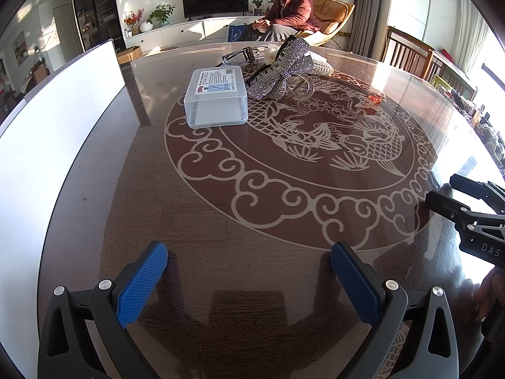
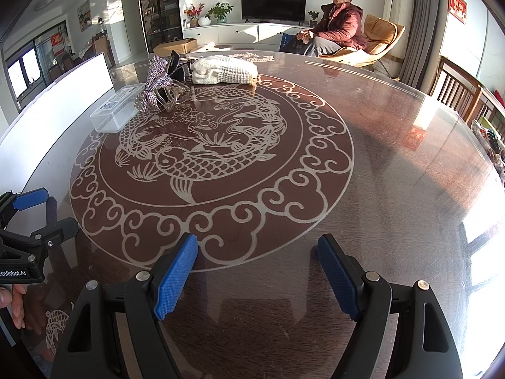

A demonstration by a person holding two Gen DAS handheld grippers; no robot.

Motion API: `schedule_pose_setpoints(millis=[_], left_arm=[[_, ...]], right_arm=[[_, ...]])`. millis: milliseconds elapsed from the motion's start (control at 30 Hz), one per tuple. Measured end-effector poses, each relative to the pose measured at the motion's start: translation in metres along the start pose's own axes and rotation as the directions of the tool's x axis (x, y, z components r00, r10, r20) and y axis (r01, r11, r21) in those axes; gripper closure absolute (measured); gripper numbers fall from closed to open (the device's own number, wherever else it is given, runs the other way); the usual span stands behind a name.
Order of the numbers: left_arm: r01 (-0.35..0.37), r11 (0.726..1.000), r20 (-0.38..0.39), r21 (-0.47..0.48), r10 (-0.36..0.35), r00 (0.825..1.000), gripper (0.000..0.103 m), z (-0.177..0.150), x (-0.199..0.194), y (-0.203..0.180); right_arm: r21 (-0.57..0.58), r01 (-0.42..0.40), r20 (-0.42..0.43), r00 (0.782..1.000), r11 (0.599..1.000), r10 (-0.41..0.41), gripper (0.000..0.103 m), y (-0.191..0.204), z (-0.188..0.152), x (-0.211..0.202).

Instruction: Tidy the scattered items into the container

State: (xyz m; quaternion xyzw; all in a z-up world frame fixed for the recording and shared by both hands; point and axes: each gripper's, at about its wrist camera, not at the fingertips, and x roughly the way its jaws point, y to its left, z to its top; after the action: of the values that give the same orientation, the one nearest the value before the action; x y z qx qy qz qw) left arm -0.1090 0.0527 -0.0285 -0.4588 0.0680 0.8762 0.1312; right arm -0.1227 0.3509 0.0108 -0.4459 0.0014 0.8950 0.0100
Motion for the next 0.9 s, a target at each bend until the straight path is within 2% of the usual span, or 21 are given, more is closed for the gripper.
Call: schedule_pose_setpoints(millis=[567, 667, 733, 833, 900], left_arm=[[0.0, 1.0, 0.0, 0.0, 0.0, 1.0, 0.0, -0.001, 0.0, 0.0], [0.0, 1.0, 0.0, 0.0, 0.0, 1.0, 0.0, -0.001, 0.0, 0.0], [-0.002, 1.0, -0.001, 0.0, 0.002, 1.0, 0.0, 0.005, -0.002, -0.002], [-0.002, 1.0, -0.001, 0.0, 0.002, 1.0, 0.0, 0.004, -0.002, -0.002], [-0.002, 1.0, 0.0, 0.0, 0.002, 1.0, 0.0, 0.004, -0.003, -0.002]], right_arm=[[0.0, 0.0, 0.0, 1.0, 1.0, 0.0, 0.024, 0.0, 0.0, 0.0], [-0.009, -0.016, -0.003, 1.0, 1.0, 0.016, 0.021, 0.001, 0.003, 0.002], [-0.059, -0.052, -0.024, 0.998, 0.997, 0.051, 0.021, 0.005, 0.015, 0.01], [-0.079, -0.106, -0.087, 0.991, 0.991, 0.099, 0.022, 0.012, 0.058, 0.035], [-0.05, -0.124, -0.045, 0.992, 0.991, 0.122, 0.022, 0.014, 0.1, 0.044]])
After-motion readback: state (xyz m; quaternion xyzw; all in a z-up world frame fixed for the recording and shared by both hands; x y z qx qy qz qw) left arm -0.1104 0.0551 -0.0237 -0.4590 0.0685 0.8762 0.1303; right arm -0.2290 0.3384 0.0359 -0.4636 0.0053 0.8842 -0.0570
